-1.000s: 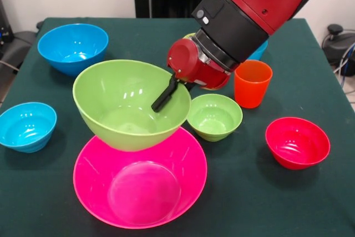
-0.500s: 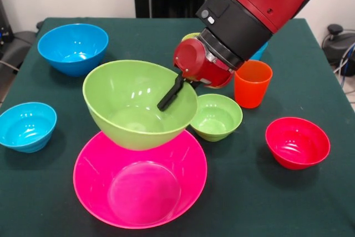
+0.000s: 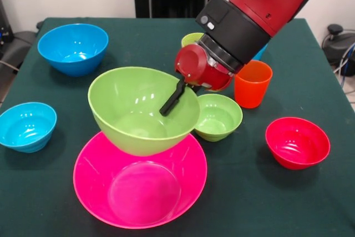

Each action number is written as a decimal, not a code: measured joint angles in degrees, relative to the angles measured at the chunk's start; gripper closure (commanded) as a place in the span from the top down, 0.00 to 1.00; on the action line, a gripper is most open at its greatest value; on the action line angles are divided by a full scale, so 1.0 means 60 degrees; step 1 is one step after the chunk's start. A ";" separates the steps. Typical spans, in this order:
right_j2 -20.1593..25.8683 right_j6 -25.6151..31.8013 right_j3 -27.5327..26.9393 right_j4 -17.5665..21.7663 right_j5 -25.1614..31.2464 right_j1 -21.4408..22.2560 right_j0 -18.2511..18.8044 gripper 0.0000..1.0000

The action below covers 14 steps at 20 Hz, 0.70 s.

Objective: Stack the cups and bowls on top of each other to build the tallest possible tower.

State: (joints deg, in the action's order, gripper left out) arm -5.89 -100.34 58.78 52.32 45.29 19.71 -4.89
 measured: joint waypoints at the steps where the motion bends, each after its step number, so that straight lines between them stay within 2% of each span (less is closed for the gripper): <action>1: -0.0099 0.0000 0.0057 0.0000 -0.0254 -0.0059 -0.0013 0.00; 14: -0.0383 -0.0002 0.0145 -0.0006 -0.1634 -0.0694 0.0057 0.00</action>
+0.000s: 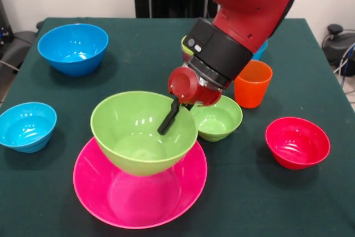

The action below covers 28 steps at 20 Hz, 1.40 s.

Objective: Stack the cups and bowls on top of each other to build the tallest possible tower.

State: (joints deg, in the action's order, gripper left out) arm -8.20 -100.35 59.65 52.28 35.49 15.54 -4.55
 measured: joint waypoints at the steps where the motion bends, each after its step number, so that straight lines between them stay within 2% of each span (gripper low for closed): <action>1: -0.0033 0.0000 0.0001 -0.0010 -0.0129 -0.0087 -0.0003 0.00; 9: -0.0540 -0.0400 0.0073 -0.0028 -0.0913 -0.0480 -0.0126 0.00; 21: -0.1109 -0.1240 0.0224 -0.0254 -0.1505 -0.0591 -0.0265 0.00; 28: -0.1149 -0.1352 0.0292 -0.0329 -0.1590 -0.0614 -0.0273 0.00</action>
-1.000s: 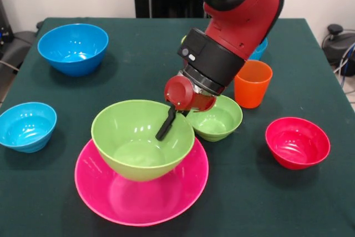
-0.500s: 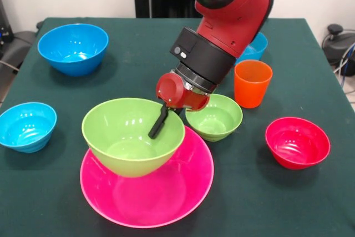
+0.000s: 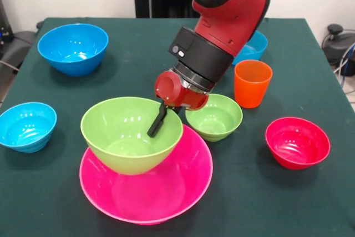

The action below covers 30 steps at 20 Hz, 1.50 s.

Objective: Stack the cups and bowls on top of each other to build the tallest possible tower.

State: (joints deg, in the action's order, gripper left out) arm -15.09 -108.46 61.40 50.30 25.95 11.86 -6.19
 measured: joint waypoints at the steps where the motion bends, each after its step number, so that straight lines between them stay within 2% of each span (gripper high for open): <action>1: 0.0000 0.0000 0.0008 -0.0020 -0.0002 -0.0005 0.0000 0.00; 6: 0.0000 0.0000 0.0048 -0.0214 -0.0209 -0.0043 0.0035 0.00; 19: 0.0041 0.0000 0.0156 -0.0835 -0.1699 -0.0278 0.0465 0.00; 30: 0.0040 0.0000 0.0160 -0.1047 -0.1801 -0.0277 0.0468 0.00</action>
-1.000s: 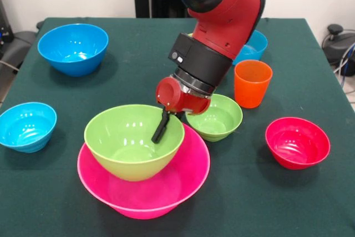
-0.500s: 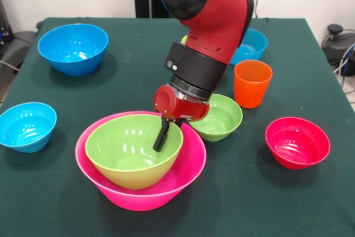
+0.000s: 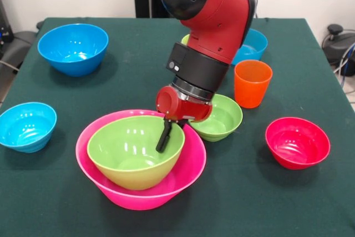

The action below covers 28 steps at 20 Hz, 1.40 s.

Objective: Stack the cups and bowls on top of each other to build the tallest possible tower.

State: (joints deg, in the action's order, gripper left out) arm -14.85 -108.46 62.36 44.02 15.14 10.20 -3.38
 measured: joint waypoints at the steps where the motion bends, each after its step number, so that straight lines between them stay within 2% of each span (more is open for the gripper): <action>1: 0.0000 0.0000 0.0000 -0.0018 0.0000 0.0000 0.0000 0.00; 28: 0.0301 0.0000 0.0064 -0.0250 -0.0163 0.0144 0.0397 0.00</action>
State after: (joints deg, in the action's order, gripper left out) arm -13.04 -108.46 62.74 42.52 14.16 11.06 -1.00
